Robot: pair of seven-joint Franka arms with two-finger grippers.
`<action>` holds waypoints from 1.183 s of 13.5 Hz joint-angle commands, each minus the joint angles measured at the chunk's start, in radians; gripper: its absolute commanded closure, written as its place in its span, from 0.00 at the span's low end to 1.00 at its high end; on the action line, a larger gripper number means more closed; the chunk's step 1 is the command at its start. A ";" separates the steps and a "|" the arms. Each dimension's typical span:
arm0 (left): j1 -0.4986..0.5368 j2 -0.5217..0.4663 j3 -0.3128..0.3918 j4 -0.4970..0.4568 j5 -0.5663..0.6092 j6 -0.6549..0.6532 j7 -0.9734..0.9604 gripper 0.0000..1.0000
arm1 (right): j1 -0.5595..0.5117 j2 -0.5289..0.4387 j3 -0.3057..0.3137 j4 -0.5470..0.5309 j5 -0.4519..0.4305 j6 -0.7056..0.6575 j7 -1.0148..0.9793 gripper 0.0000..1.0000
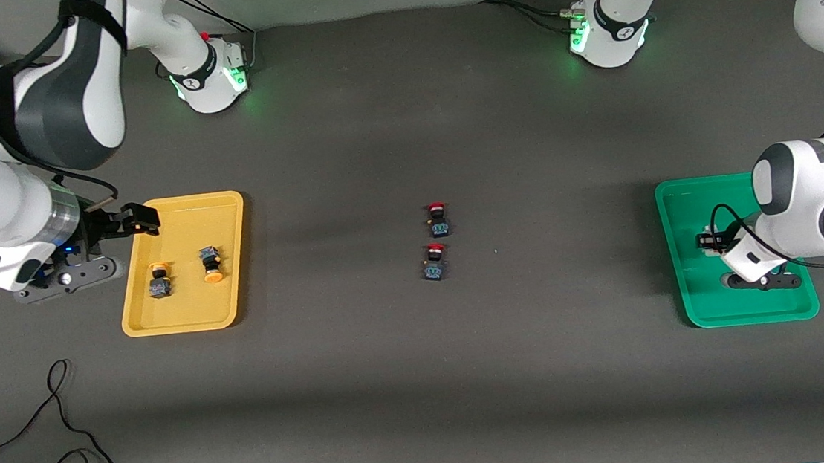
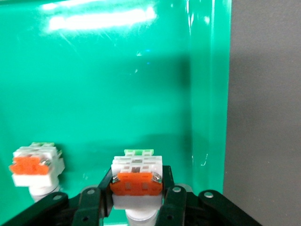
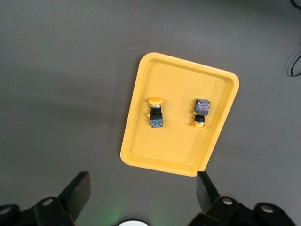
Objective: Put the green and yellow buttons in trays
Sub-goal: 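Release the switch in the yellow tray while the left gripper lowers the block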
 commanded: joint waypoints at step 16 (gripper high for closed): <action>-0.011 -0.179 0.004 0.087 -0.053 -0.321 0.003 0.02 | -1.240 -0.467 1.358 -0.083 -0.375 -0.005 0.249 0.00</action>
